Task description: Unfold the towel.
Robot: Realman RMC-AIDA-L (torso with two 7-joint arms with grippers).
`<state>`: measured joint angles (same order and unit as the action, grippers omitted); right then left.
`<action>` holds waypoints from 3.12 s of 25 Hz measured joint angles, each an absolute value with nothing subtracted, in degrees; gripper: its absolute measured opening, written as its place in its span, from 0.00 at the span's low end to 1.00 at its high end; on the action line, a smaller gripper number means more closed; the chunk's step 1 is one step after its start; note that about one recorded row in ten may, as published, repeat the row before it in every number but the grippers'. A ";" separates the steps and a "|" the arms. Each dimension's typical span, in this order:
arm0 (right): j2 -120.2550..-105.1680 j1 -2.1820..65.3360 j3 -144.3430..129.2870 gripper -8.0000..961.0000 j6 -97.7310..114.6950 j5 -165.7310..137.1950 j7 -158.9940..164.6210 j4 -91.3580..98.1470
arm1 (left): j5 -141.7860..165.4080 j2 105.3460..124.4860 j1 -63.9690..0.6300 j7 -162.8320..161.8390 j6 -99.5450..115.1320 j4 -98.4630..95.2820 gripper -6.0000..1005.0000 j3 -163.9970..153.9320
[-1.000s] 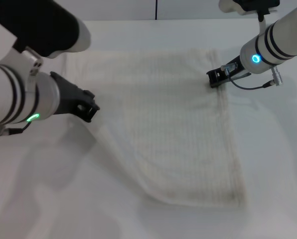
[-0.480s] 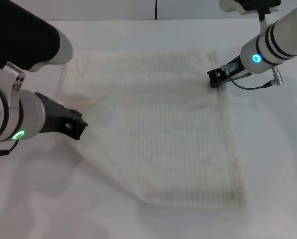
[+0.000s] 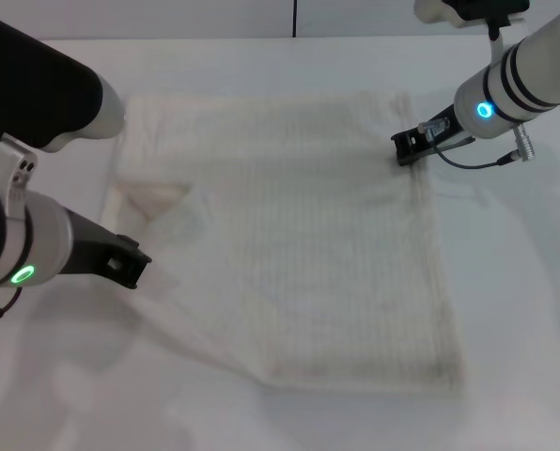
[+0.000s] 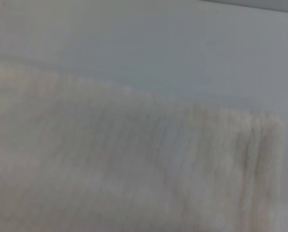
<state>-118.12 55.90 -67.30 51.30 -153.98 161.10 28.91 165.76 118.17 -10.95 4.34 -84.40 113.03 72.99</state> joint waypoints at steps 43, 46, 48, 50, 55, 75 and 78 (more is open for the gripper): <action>-118.68 52.59 -67.61 0.09 56.19 -154.02 161.10 37.22 | 165.75 117.91 -8.34 4.90 -86.91 114.02 0.29 80.95; -118.85 50.59 -68.58 0.09 57.67 -154.01 161.10 42.49 | 165.76 117.87 -9.55 6.13 -86.08 114.31 0.40 84.04; -118.93 48.69 -70.10 0.09 58.32 -153.84 161.11 46.89 | 165.80 117.86 -10.49 7.89 -83.76 114.38 0.44 86.14; -119.10 46.24 -71.78 0.10 58.32 -153.46 161.10 52.38 | 165.75 117.91 -11.03 10.67 -78.96 114.25 0.47 87.98; -119.23 32.44 -83.04 0.10 50.17 -149.59 161.04 72.41 | 165.69 118.16 -8.86 17.63 -56.82 111.03 0.57 88.96; -119.35 6.86 -125.67 0.11 -83.11 -138.61 169.06 31.48 | 164.95 118.56 -2.89 -0.08 48.64 51.23 0.78 82.70; -119.33 7.21 -126.97 0.11 -85.39 -132.73 169.13 28.36 | 164.94 118.50 -9.20 -3.34 59.27 34.86 0.78 85.82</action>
